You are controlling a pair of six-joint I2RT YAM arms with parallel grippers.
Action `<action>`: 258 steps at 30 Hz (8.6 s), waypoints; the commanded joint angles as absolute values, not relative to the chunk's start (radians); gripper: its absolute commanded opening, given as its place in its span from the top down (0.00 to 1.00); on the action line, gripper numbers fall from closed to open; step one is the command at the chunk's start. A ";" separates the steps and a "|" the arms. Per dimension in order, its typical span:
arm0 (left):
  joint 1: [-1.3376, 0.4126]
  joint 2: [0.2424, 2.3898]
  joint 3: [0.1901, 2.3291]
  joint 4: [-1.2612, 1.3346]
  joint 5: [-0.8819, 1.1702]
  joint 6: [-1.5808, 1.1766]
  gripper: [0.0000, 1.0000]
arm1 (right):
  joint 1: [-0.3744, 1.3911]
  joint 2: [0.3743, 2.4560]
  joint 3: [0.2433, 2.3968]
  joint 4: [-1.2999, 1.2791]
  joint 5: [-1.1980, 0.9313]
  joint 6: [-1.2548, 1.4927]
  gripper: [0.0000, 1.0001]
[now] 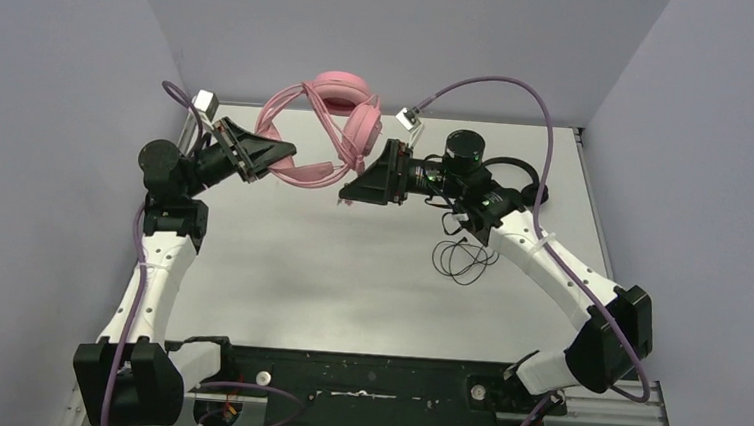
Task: Wrap the headphones
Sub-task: Place the headphones at the center of the board, then pick up the headphones from the center of the board.
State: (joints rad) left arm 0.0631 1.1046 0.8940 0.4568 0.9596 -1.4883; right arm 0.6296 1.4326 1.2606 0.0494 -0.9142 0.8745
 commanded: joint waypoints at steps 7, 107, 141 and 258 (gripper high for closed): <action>0.009 1.076 0.935 0.556 0.950 -1.462 1.00 | 0.649 1.475 1.265 0.393 -0.808 1.098 0.00; 0.032 0.819 0.938 -0.653 0.402 -0.562 0.24 | 0.476 2.154 1.232 0.440 -0.561 0.807 0.43; -0.443 1.208 1.520 -0.660 0.327 -0.263 0.13 | -0.144 1.626 1.240 -0.437 0.041 0.418 0.00; -0.434 1.235 1.169 -0.458 0.348 -0.338 1.00 | 0.195 1.238 1.282 -0.514 -0.830 0.297 0.00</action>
